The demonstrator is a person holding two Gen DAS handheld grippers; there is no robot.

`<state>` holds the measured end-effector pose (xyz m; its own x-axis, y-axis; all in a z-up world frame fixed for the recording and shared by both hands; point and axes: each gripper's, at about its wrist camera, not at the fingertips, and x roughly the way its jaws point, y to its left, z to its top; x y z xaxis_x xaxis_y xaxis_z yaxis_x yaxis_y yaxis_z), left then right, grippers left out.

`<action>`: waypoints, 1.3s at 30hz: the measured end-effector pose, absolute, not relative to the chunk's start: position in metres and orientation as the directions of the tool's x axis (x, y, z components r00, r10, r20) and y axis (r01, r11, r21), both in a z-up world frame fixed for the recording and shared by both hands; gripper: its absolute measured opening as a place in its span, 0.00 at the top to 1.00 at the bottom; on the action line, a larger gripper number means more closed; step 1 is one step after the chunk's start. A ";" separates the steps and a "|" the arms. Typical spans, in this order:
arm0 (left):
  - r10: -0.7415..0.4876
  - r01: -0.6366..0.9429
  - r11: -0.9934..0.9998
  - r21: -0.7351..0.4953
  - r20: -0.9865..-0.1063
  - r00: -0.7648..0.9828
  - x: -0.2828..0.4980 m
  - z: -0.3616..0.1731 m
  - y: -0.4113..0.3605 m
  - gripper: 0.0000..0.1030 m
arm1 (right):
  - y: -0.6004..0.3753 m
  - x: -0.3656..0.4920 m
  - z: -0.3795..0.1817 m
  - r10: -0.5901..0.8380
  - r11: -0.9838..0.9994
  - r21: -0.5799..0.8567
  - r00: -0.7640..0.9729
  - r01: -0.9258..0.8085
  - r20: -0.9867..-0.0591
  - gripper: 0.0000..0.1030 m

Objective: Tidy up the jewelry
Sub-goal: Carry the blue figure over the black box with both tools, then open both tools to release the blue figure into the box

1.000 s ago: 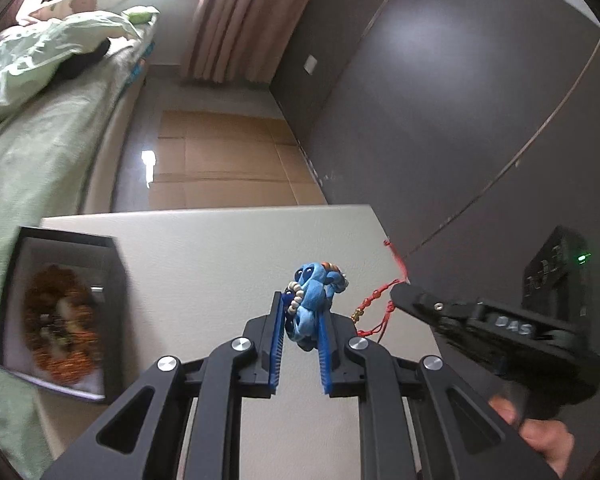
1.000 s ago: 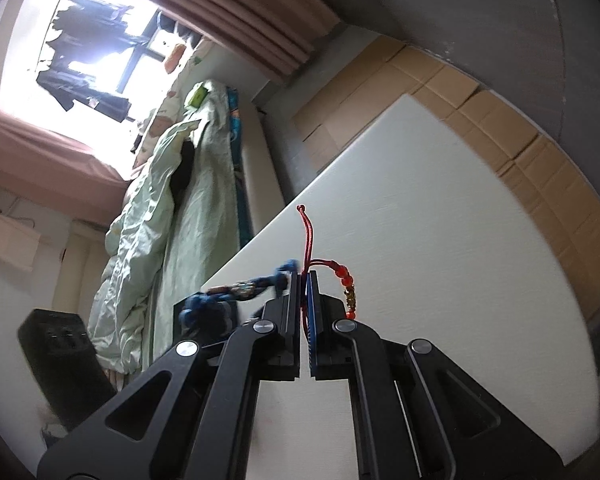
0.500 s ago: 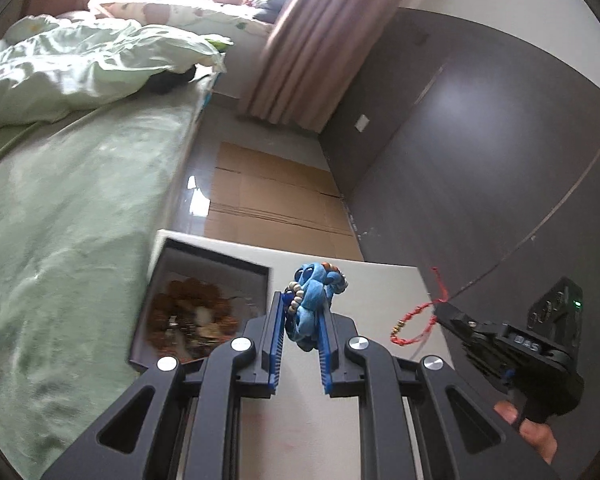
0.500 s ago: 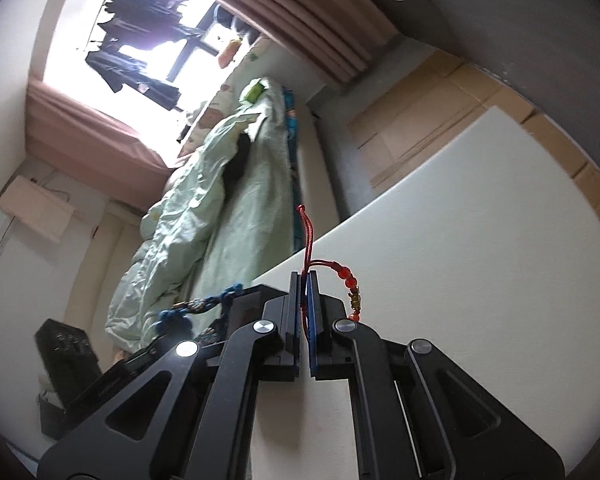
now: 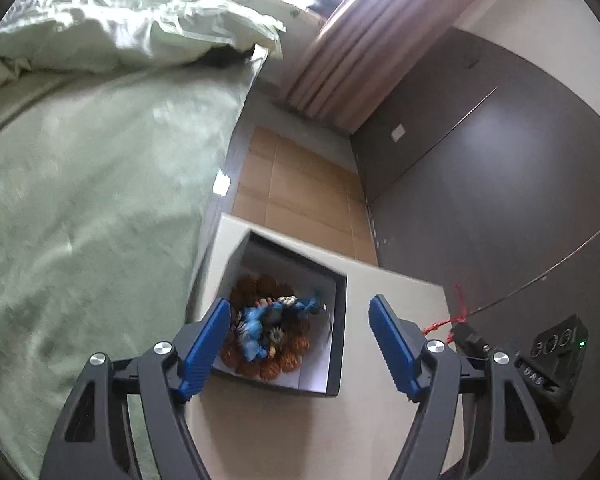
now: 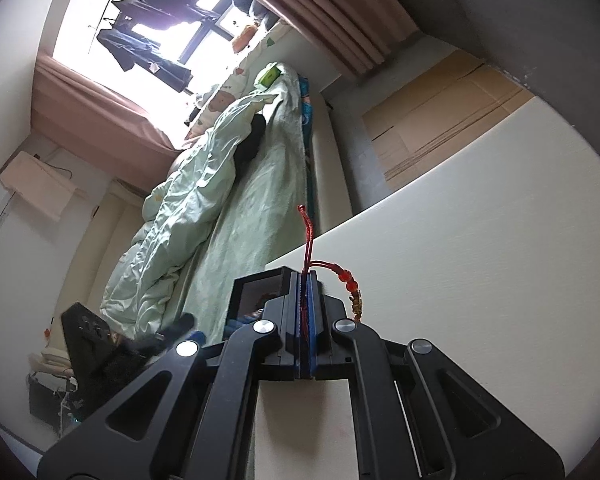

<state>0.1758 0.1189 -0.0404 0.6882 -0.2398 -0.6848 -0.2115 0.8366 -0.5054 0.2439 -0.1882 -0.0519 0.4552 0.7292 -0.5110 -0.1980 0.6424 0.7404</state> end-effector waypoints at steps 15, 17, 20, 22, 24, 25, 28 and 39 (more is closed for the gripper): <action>-0.196 -0.280 0.802 -0.528 -0.674 0.713 0.167 -0.031 0.160 0.26 | -0.115 0.241 -0.052 0.827 0.511 0.819 0.409 -0.262 -0.385 0.96; -0.199 -0.283 0.795 -0.537 -0.670 0.715 0.167 -0.031 0.163 0.25 | -0.105 0.241 -0.055 0.829 0.514 0.817 0.398 -0.263 -0.393 0.96; -0.204 -0.284 0.790 -0.543 -0.670 0.714 0.168 -0.032 0.167 0.25 | -0.089 0.238 -0.057 0.814 0.549 0.789 0.389 -0.275 -0.431 0.95; -0.207 -0.285 0.786 -0.548 -0.668 0.715 0.167 -0.032 0.169 0.22 | -0.082 0.236 -0.054 0.800 0.578 0.760 0.388 -0.296 -0.458 0.94; -0.205 -0.287 0.784 -0.551 -0.666 0.717 0.167 -0.031 0.172 0.21 | -0.072 0.236 -0.053 0.805 0.583 0.743 0.354 -0.327 -0.476 0.78; -0.205 -0.288 0.783 -0.552 -0.666 0.718 0.166 -0.031 0.172 0.21 | -0.069 0.235 -0.052 0.808 0.583 0.740 0.342 -0.336 -0.481 0.51; -0.204 -0.293 0.778 -0.556 -0.664 0.719 0.164 -0.029 0.174 0.21 | -0.073 0.231 -0.049 0.790 0.602 0.722 0.386 -0.341 -0.476 0.38; -0.173 -0.270 0.829 -0.490 -0.683 0.709 0.149 -0.020 0.154 0.11 | -0.107 0.218 -0.035 0.732 0.670 0.666 0.439 -0.327 -0.521 0.38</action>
